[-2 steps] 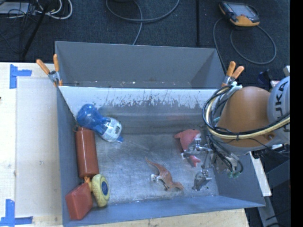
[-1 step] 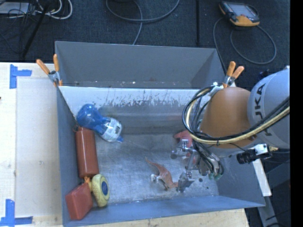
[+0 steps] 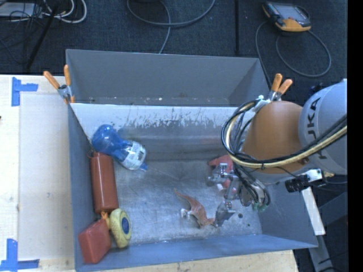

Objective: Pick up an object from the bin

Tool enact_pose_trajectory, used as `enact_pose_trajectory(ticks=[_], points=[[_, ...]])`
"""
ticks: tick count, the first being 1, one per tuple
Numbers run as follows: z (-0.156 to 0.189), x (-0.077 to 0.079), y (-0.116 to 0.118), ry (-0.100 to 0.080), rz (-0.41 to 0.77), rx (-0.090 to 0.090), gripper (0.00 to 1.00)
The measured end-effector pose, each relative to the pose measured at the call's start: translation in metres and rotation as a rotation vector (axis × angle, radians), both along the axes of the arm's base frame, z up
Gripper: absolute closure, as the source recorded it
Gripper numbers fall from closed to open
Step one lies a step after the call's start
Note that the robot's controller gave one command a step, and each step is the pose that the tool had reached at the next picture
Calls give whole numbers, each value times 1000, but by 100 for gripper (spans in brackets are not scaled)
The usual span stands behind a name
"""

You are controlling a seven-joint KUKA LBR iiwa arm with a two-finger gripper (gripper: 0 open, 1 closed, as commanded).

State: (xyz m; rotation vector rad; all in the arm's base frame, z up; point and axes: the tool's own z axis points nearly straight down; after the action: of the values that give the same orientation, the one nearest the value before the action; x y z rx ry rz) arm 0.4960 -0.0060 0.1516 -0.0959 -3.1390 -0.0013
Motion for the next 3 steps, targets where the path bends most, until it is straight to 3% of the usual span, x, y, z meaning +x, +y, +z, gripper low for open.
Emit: enact_pose_trajectory(ticks=[1,2,3], points=[[-72,1,-16,-4,-33,-1,0],[-83,10,-21,-30,-63,1,100],[-81,8,-22,-23,-67,1,100]])
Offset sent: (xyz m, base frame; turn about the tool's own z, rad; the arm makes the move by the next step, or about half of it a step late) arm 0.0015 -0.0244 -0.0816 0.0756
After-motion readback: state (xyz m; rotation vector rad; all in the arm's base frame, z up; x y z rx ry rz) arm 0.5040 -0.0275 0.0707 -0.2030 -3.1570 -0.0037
